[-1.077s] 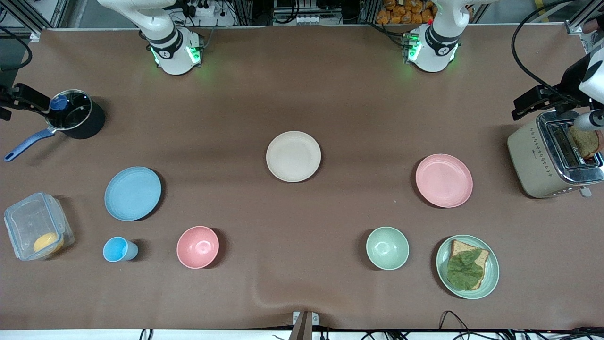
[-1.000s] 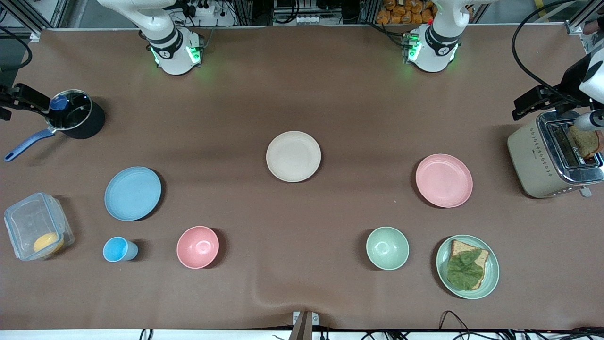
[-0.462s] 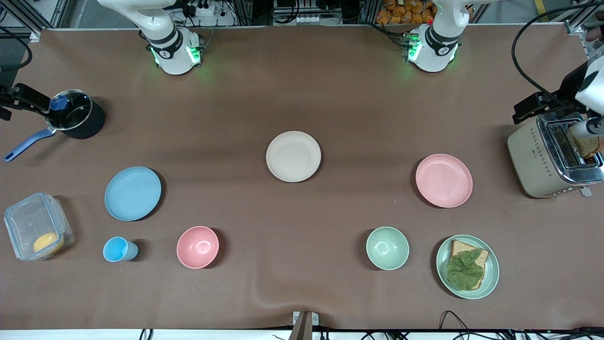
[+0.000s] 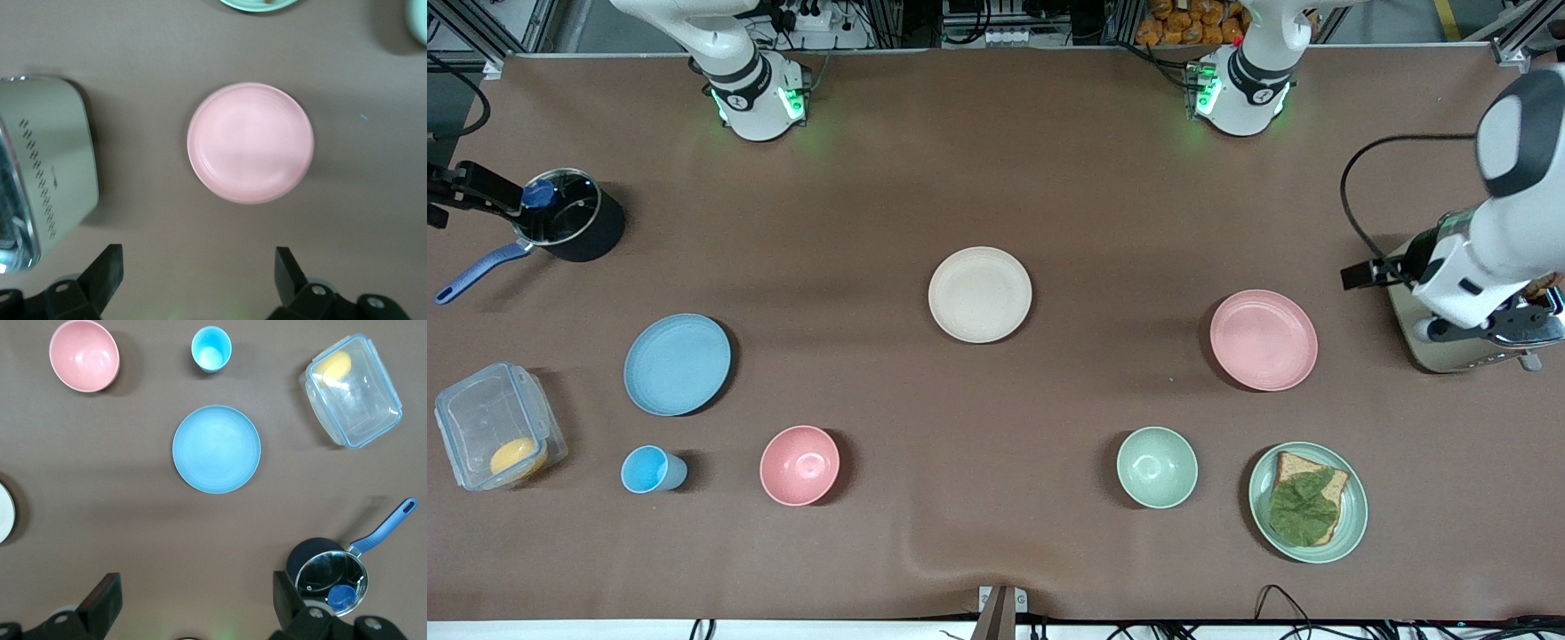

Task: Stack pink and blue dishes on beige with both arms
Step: 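Reach the left gripper to the pink plate while the right gripper reaches blue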

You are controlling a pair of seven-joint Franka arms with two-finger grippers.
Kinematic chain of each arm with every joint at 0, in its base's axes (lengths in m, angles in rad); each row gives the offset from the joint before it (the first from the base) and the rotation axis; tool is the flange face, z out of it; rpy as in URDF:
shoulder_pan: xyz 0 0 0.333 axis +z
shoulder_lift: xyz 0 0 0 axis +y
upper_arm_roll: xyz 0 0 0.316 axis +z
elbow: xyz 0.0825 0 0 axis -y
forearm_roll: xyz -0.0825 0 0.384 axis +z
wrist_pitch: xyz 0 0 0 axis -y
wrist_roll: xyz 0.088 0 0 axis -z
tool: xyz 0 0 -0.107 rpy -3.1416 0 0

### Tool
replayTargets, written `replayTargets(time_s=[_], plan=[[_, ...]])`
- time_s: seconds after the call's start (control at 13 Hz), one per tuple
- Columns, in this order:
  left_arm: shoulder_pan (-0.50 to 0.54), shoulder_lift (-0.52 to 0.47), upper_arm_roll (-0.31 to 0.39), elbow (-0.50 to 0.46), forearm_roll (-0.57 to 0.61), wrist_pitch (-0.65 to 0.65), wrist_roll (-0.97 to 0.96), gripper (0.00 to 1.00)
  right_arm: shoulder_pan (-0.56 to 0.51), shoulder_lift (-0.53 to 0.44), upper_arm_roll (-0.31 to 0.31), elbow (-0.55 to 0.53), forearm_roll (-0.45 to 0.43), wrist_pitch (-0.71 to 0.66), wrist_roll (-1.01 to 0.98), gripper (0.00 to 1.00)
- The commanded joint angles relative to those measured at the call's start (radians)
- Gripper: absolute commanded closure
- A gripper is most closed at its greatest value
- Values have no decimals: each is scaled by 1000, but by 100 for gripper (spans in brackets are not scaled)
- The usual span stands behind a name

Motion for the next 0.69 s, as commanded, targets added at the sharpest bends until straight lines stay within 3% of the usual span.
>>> replayTargets(time_s=[0.0, 0.15, 0.31, 0.62], plan=[[36, -31, -4, -208, 27, 247, 19, 0, -33, 96, 17, 9, -21, -80, 2, 0], [39, 23, -2, -245, 27, 345, 19, 0, -85, 138, 14, 3, -17, -108, 1, 0], [85, 113, -5, -245, 31, 417, 19, 0, -126, 257, 14, 8, -6, -82, -7, 0], [92, 227, -5, -244, 31, 490, 19, 0, -182, 484, 17, -35, 5, 278, -10, 0]])
